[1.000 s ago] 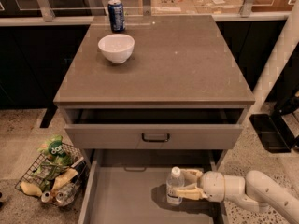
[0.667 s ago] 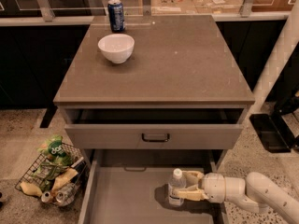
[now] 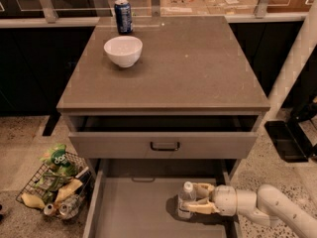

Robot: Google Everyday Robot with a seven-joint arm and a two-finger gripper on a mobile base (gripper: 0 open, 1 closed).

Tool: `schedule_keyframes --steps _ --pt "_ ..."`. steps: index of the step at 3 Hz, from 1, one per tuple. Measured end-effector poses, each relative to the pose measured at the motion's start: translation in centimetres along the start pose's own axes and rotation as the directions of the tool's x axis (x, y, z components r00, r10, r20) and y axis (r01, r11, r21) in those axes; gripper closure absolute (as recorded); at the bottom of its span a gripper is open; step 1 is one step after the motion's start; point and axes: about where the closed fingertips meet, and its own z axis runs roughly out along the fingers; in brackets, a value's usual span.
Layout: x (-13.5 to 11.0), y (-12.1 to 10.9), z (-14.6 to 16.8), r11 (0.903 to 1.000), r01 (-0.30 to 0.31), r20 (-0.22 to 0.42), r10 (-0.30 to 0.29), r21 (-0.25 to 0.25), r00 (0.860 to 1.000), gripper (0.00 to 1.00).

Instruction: Place blue plastic bottle into middle drawer

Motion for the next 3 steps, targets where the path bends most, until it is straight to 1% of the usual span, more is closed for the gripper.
schedule_keyframes --steps 1,2,3 --pt "0.51 -0.11 0.16 0.9996 0.027 -0.007 -0.027 -0.009 1.000 1.00" --pt "0.80 -0.15 0.11 0.9987 0.049 -0.029 -0.049 -0.012 0.998 1.00" --pt "0.81 -0.09 0.29 0.9986 0.050 -0.030 -0.050 -0.016 0.998 0.85"
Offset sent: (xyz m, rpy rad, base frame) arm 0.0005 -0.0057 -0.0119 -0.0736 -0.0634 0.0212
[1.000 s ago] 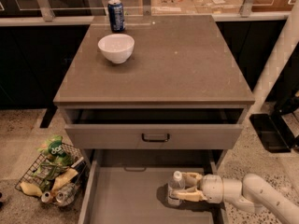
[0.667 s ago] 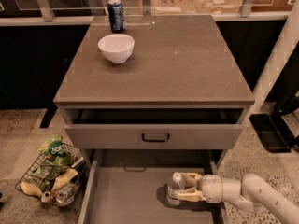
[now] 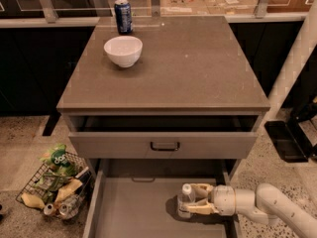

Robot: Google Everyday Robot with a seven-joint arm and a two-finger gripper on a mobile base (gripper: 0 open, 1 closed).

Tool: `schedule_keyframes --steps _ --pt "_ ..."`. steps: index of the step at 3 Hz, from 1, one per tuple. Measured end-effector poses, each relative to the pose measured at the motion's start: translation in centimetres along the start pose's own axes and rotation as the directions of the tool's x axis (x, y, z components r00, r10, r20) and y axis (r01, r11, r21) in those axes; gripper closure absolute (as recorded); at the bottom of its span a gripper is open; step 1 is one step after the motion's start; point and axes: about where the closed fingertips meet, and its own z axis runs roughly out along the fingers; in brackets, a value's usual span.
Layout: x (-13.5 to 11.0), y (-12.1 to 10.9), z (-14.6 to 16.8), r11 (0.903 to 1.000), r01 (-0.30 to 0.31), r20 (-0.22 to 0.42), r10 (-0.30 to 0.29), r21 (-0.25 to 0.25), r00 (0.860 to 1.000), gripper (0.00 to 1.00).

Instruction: Place blue plastic bottle into middle drawer

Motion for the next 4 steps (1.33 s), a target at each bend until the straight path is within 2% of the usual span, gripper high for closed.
schedule_keyframes --steps 3,4 --pt "-0.07 0.18 0.58 0.9999 -0.001 0.004 0.001 -0.012 1.000 0.17" --pt "-0.10 0.24 0.78 0.9999 -0.001 0.006 0.001 -0.016 1.000 0.00"
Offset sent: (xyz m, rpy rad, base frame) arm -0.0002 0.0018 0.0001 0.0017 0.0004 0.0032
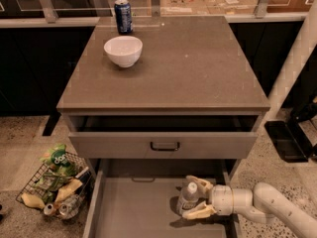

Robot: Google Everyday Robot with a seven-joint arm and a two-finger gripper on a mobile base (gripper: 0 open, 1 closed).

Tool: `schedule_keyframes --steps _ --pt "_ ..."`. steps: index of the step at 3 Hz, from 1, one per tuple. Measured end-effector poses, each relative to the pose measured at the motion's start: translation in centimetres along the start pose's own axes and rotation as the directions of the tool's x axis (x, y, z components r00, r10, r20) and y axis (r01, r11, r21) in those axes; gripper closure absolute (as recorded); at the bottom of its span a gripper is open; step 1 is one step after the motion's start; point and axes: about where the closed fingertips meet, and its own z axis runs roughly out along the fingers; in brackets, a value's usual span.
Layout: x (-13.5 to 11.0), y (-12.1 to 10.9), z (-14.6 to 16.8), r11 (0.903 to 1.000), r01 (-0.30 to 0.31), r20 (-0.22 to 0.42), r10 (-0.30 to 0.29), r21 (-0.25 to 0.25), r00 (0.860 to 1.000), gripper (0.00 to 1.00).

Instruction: Place blue plastic bottle into middle drawer

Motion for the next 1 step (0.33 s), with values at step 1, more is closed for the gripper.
schedule_keyframes --steps 1 --pt "0.00 0.00 0.01 1.0000 0.000 0.000 0.000 0.000 1.000 0.00"
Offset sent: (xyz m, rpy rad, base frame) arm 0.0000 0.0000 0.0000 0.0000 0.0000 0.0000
